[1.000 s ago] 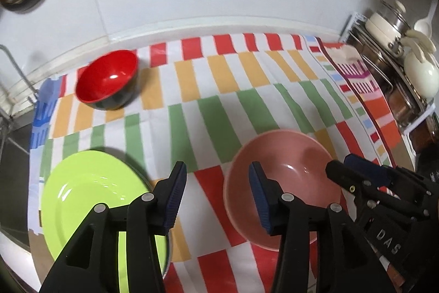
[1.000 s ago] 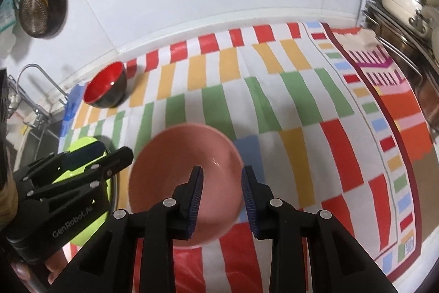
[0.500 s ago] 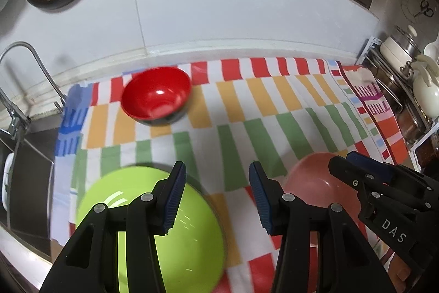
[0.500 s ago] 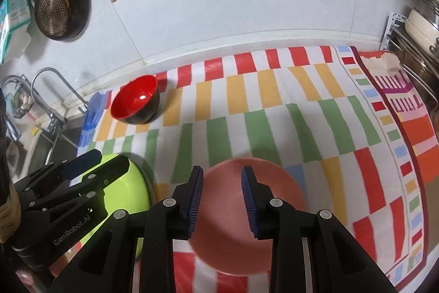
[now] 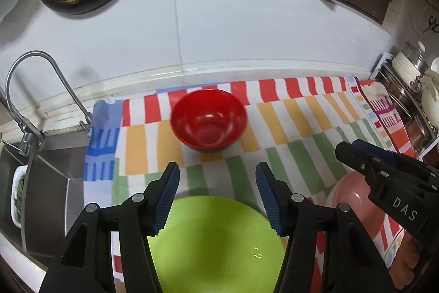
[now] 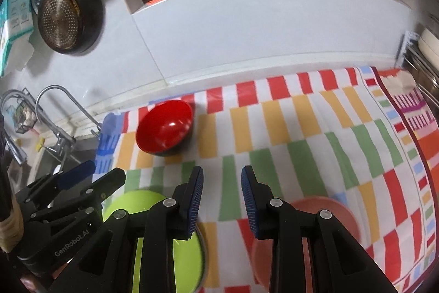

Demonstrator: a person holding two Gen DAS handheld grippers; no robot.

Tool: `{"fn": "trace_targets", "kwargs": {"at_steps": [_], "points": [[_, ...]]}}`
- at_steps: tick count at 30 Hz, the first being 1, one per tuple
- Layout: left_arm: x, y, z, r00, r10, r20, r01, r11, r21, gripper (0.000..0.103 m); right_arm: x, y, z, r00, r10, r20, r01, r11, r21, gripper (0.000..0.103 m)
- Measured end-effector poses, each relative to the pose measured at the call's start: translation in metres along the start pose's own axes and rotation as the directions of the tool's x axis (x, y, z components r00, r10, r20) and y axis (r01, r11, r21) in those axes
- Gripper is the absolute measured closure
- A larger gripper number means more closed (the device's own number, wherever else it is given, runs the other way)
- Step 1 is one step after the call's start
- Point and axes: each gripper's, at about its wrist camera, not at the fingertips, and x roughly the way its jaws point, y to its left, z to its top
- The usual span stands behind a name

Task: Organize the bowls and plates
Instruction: 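Move both open tools toward the red bowl, then close both tools on the rim of the red bowl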

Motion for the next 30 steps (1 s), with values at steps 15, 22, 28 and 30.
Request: {"fn": "trace_targets", "kwargs": {"at_steps": [15,22,28,30], "points": [[0.049,0.056,0.029,0.999,0.018,-0.04,-0.017,1.0,0.016,0.045,0.066,0.041,0.04,0.994,0.0,-0.106,-0.004,0.999,-0.04,0.073],[0.088,0.069,0.039,0.996,0.004,-0.085,-0.001,0.999,0.033,0.045,0.103,0.049,0.048,0.987,-0.017,-0.157,0.01,0.999,-0.047,0.073],[0.119,0.073,0.045,0.993,-0.014,-0.119,0.021,0.998,0.053,0.046,0.129,0.055,0.053,0.982,-0.02,-0.189,0.011,0.999,-0.048,0.073],[0.128,0.074,0.049,0.992,-0.017,-0.128,0.026,0.998,0.063,0.046,0.139,0.056,0.054,0.979,-0.022,-0.204,0.013,0.999,-0.047,0.073]]}}
